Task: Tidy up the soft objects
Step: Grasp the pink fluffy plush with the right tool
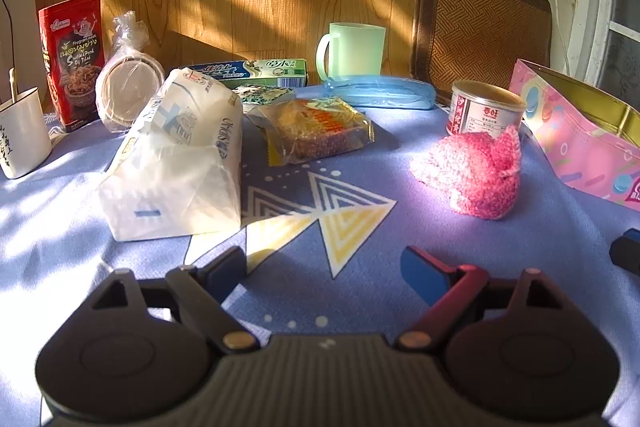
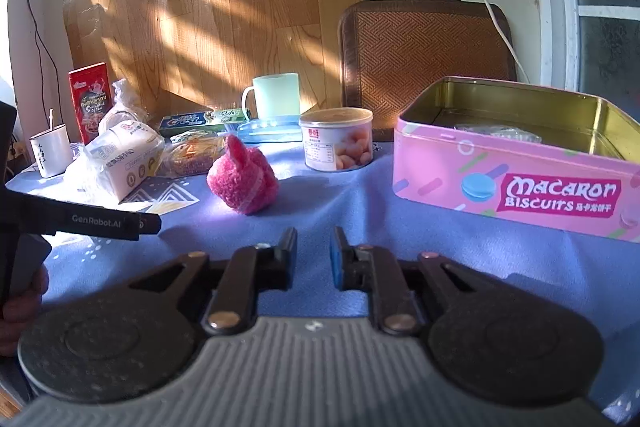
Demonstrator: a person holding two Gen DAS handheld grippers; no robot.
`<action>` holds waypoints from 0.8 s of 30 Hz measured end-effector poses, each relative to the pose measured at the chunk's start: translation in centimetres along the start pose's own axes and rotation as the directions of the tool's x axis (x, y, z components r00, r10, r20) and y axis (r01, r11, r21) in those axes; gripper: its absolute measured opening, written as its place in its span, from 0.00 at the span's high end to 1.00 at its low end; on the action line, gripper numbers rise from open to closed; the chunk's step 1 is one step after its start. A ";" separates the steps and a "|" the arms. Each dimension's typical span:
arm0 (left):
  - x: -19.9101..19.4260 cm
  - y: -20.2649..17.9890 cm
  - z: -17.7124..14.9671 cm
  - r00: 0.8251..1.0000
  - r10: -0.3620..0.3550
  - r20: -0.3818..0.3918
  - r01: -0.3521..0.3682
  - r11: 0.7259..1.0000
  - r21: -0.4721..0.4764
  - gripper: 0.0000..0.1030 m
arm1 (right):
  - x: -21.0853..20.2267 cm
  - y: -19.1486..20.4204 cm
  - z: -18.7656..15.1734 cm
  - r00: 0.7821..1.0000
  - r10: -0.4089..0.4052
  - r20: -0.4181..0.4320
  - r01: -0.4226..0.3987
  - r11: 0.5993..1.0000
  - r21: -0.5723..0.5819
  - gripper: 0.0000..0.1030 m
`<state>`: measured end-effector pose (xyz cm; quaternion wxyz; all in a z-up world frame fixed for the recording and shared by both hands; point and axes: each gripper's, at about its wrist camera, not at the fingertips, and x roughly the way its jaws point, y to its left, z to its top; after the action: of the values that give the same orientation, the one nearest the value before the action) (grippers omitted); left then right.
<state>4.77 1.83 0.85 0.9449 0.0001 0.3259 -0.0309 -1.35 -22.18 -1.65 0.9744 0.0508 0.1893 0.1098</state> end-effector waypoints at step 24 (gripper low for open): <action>0.1 0.6 0.1 1.000 -0.008 0.003 0.008 1.000 -0.029 0.10 | 10.7 2.3 3.5 0.961 0.197 -0.192 -0.200 0.980 0.004 0.45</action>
<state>4.94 2.40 0.91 0.9452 -0.0149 0.3247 -0.0300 9.17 -17.69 -1.92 0.9362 0.0513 0.2750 0.2128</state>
